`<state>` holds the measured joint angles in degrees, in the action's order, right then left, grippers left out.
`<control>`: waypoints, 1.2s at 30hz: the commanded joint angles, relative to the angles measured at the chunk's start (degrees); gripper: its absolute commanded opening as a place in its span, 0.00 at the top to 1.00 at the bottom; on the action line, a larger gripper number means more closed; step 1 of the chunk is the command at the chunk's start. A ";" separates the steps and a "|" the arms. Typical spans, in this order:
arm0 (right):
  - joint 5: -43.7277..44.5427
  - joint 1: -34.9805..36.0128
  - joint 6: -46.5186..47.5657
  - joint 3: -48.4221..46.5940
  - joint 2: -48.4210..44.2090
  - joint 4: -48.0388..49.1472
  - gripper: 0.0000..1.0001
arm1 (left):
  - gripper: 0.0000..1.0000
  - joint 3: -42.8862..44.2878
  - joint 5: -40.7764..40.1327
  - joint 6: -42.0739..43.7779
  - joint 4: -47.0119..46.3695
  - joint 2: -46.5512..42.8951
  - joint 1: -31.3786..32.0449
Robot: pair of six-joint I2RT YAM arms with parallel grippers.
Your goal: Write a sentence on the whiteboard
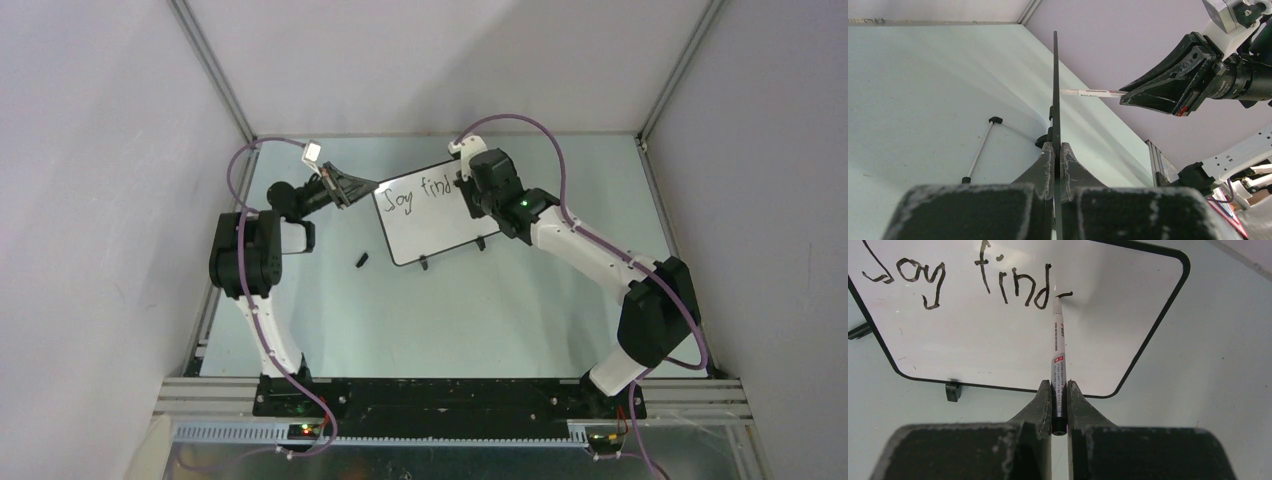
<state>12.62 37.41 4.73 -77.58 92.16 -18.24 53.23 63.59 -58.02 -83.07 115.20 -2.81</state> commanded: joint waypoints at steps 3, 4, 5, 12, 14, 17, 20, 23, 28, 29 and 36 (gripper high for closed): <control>1.00 0.09 0.54 -1.55 0.28 -0.64 1.00 | 1.00 0.29 1.40 0.62 -4.38 -1.31 0.17; 1.31 -0.04 0.50 -1.54 0.25 -0.96 1.00 | 1.00 0.34 1.37 0.63 -4.38 -1.30 0.19; 1.46 -0.09 0.35 -1.57 0.11 -1.16 1.00 | 1.00 0.37 1.41 0.63 -4.38 -1.29 0.18; 1.87 -0.66 -0.11 -0.89 -0.57 -1.71 1.00 | 1.00 0.30 1.42 0.63 -4.39 -1.29 0.21; 1.57 -0.57 -0.12 -0.70 -0.70 -1.90 1.00 | 1.00 0.29 1.39 0.63 -4.38 -1.29 0.25; 1.01 -0.23 0.16 -0.54 -0.78 -1.84 1.00 | 1.00 0.34 1.40 0.60 -4.38 -1.29 0.20; 0.72 0.20 0.45 -0.45 -0.75 -1.77 1.00 | 1.00 0.35 1.40 0.64 -4.41 -1.29 0.23; 0.30 0.61 0.87 -0.54 -0.67 -1.49 1.00 | 1.00 0.36 1.41 0.61 -4.41 -1.30 0.21; 0.15 1.05 1.28 -0.52 -0.86 -1.49 1.00 | 1.00 0.32 1.38 0.62 -4.39 -1.29 0.21; 0.15 1.07 1.31 -0.48 -0.94 -1.64 1.00 | 1.00 0.30 1.41 0.63 -4.39 -1.29 0.23; 0.12 1.47 1.28 -0.52 -0.75 -2.45 1.00 | 1.00 0.32 1.37 0.63 -4.39 -1.33 0.26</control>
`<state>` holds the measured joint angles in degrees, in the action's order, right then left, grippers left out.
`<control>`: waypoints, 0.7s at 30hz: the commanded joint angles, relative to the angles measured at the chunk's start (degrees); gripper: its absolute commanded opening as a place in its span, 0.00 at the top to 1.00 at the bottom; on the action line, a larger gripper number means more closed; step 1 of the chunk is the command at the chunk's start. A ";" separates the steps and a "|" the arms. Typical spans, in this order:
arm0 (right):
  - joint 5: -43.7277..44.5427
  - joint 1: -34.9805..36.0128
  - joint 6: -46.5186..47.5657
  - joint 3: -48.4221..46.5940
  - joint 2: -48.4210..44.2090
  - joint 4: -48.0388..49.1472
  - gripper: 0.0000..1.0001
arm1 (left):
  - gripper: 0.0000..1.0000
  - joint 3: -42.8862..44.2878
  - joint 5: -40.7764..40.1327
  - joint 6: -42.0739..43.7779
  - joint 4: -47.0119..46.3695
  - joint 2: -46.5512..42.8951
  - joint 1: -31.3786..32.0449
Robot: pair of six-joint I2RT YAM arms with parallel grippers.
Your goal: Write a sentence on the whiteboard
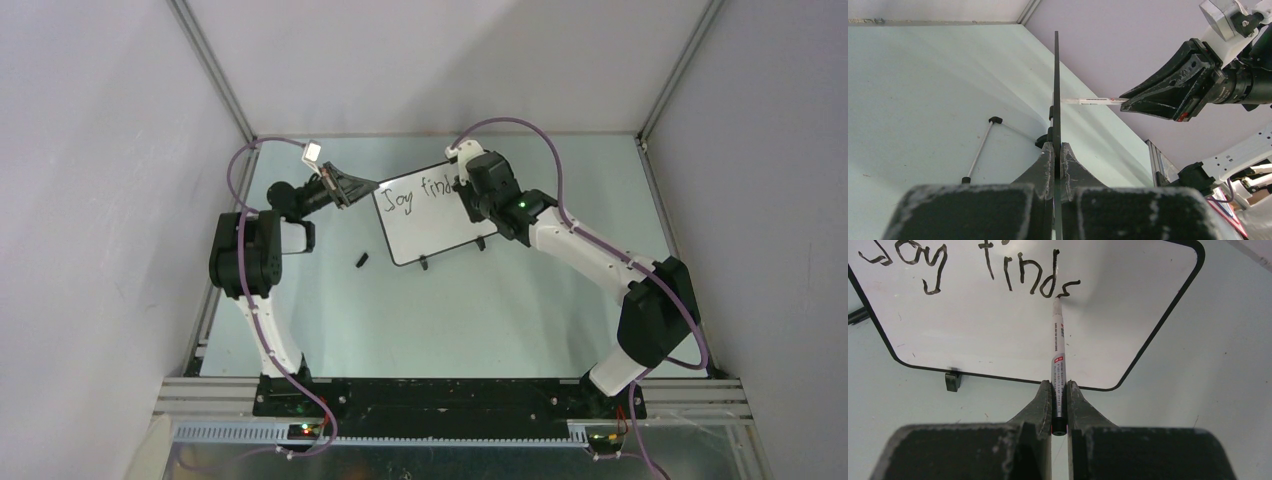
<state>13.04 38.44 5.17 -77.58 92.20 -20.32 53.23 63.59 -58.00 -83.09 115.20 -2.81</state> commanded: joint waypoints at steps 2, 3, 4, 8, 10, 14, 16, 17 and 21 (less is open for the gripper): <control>-0.29 0.49 0.89 -0.48 -0.82 -0.23 1.00 | 1.00 0.35 1.43 0.60 -4.36 -1.34 0.20; -0.32 0.54 0.89 -0.45 -0.98 -0.18 1.00 | 1.00 0.35 1.39 0.60 -4.36 -1.35 0.23; -0.41 0.42 0.85 -0.41 -1.11 -0.08 1.00 | 1.00 0.37 1.43 0.60 -4.36 -1.32 0.25; -1.19 0.25 0.47 1.95 -4.97 3.24 1.00 | 1.00 0.35 1.38 0.56 -4.36 -1.27 0.19; -1.30 0.25 -0.01 5.00 -8.50 6.94 1.00 | 1.00 0.43 1.36 0.53 -4.36 -1.26 0.25; 0.33 -0.27 -1.17 12.85 -16.03 16.87 1.00 | 1.00 0.85 1.50 0.28 -4.42 -1.00 0.20; 0.53 -1.44 -2.78 16.23 -19.53 21.12 1.00 | 1.00 1.62 1.98 -0.37 -4.37 -0.53 0.19; 0.69 -2.31 -3.18 17.33 -20.71 22.34 1.00 | 1.00 2.36 2.50 -1.07 -4.36 -0.05 0.15; 2.14 -4.37 -5.89 24.60 -27.85 29.08 1.00 | 1.00 6.30 4.99 -4.49 -4.43 2.49 0.02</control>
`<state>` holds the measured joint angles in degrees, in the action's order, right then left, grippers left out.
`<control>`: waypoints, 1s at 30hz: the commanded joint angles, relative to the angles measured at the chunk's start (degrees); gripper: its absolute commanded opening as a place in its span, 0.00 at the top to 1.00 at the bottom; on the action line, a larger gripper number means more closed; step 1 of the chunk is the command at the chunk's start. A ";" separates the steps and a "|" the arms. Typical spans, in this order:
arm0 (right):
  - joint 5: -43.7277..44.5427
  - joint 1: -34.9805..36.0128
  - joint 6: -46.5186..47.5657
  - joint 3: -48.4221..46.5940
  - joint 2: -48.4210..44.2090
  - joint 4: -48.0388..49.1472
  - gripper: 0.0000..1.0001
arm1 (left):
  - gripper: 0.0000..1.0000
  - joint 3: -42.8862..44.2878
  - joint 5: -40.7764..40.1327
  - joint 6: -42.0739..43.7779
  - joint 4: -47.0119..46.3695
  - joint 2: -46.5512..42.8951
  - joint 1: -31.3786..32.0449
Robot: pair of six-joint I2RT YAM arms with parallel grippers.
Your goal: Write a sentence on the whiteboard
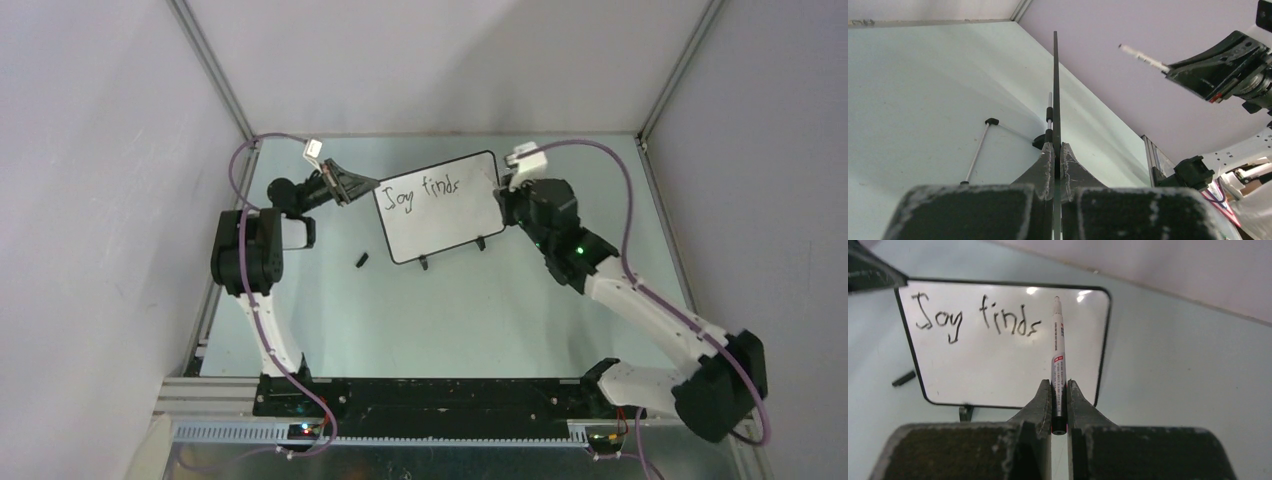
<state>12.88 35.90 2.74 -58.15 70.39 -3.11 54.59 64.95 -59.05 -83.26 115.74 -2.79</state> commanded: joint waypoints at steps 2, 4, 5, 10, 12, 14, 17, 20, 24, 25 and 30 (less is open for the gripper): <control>2.21 -2.23 -4.48 8.58 -11.50 14.64 1.00 | 1.00 7.39 4.83 -5.79 -4.27 3.57 0.01; 2.38 -2.37 -5.29 11.77 -15.22 16.75 1.00 | 1.00 9.84 6.09 -8.07 -4.27 5.16 0.10; 2.48 -2.47 -5.75 12.63 -16.26 17.18 1.00 | 1.00 11.40 6.95 -9.65 -4.27 6.17 0.17; 2.02 -2.64 -7.37 15.45 -20.96 15.88 1.00 | 1.00 14.65 9.63 -12.70 -4.30 8.15 1.43; 0.67 -2.53 -7.72 15.53 -21.15 14.42 1.00 | 1.00 15.19 10.62 -13.27 -4.28 8.46 1.95; -0.03 -2.31 -7.83 15.57 -21.03 12.94 1.00 | 1.00 15.47 11.48 -13.70 -4.28 8.62 2.22; -0.23 -1.62 -8.06 15.52 -20.68 11.04 1.00 | 1.00 15.74 13.33 -13.88 -4.28 8.60 3.76; 0.77 0.39 -7.80 15.52 -19.92 10.21 1.00 | 1.00 16.23 14.19 -14.36 -4.34 8.85 4.49; 4.57 3.37 -7.25 14.54 -17.03 9.27 1.00 | 1.00 16.60 14.06 -14.40 -4.36 9.01 4.54; 4.99 3.60 -7.37 13.41 -15.30 8.37 1.00 | 1.00 16.60 14.02 -14.37 -4.36 8.99 4.54; 4.47 5.62 -7.98 9.79 -9.73 6.80 1.00 | 1.00 16.31 12.82 -14.21 -4.41 9.06 3.60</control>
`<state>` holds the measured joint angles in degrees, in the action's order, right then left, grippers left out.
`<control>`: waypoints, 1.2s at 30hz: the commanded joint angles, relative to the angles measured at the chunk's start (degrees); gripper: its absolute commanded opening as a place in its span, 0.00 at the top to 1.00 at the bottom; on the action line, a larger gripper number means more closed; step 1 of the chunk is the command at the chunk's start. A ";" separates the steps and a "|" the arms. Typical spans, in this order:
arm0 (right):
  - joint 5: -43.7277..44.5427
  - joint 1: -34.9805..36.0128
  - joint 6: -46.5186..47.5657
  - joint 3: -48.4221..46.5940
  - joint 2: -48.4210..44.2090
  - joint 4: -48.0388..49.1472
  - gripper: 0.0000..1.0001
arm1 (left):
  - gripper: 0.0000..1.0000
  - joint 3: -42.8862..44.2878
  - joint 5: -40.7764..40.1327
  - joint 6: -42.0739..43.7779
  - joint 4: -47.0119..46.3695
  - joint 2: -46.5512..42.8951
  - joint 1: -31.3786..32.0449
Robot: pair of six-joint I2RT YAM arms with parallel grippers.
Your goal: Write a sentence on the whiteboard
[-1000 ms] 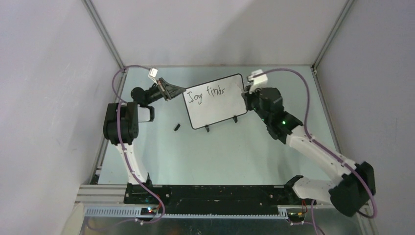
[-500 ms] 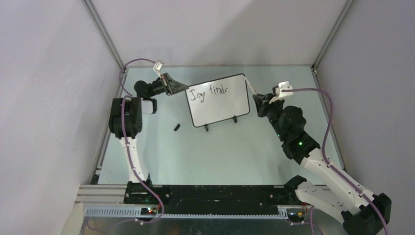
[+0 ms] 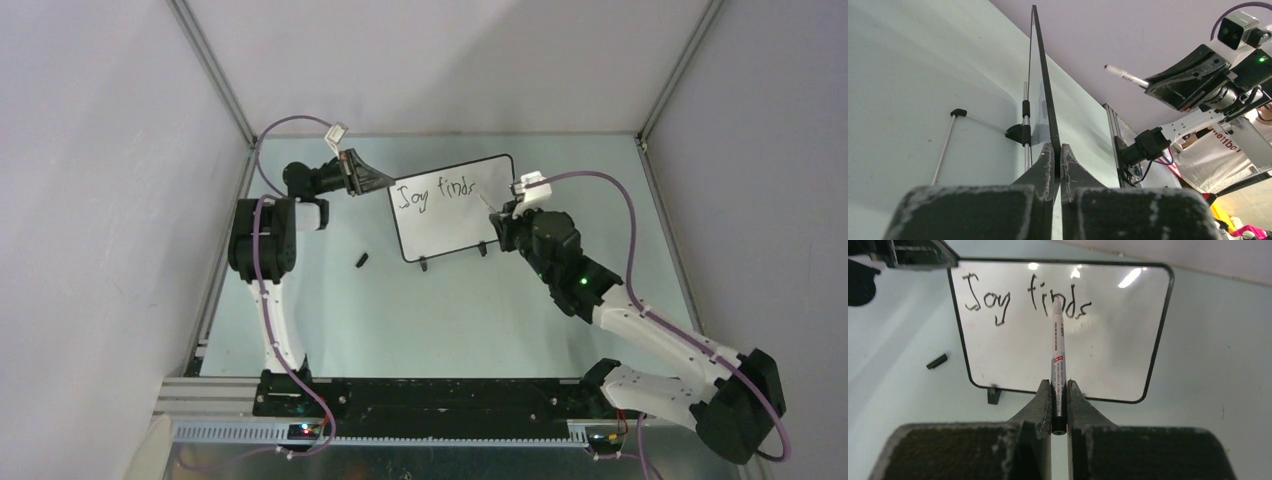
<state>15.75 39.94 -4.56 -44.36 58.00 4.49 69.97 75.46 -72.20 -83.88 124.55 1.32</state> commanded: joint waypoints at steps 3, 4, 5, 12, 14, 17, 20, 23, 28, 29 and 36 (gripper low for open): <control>2.86 3.32 0.28 -4.06 3.50 -0.16 1.00 | 1.00 1.01 1.91 -1.70 -3.84 0.63 -1.07; 3.43 3.44 0.35 -4.07 3.94 0.06 1.00 | 1.00 1.10 1.85 -1.88 -3.88 0.70 -1.13; 3.60 3.53 0.54 -4.07 4.17 0.20 1.00 | 1.00 1.12 1.57 -2.15 -3.90 0.80 -1.14; 3.42 3.90 0.48 -4.07 6.48 2.70 1.00 | 0.76 -0.56 0.49 -1.15 -3.93 -0.11 -2.92; 3.86 3.97 0.43 -4.07 6.42 2.55 1.00 | 0.67 -1.11 -0.02 -0.54 -3.85 -0.46 -3.06; 4.52 3.95 0.47 -4.07 6.15 1.92 1.00 | 0.56 -1.84 -0.55 -0.28 -3.84 -0.82 -3.45; 4.72 3.88 0.43 -3.46 5.63 2.19 1.00 | 0.51 -2.36 -0.72 -0.08 -3.84 -1.11 -3.52; 4.94 3.76 0.43 -2.70 4.69 2.50 1.00 | 0.41 -3.17 -1.11 0.44 -3.84 -1.62 -3.50; 5.77 3.21 0.33 -1.36 2.28 2.71 1.00 | 0.02 -9.01 -5.31 5.03 -3.75 -5.04 -5.14; 6.09 3.04 0.36 -0.71 1.89 2.91 1.00 | 0.01 -10.01 -6.68 5.97 -3.71 -6.43 -5.52; 5.93 1.07 -0.34 3.05 -3.22 4.76 1.00 | 0.01 -15.80 -10.68 9.55 -3.58 -9.81 -7.77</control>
<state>20.53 42.19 -4.36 -42.48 57.43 5.89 56.29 68.53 -66.74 -84.44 119.50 -5.08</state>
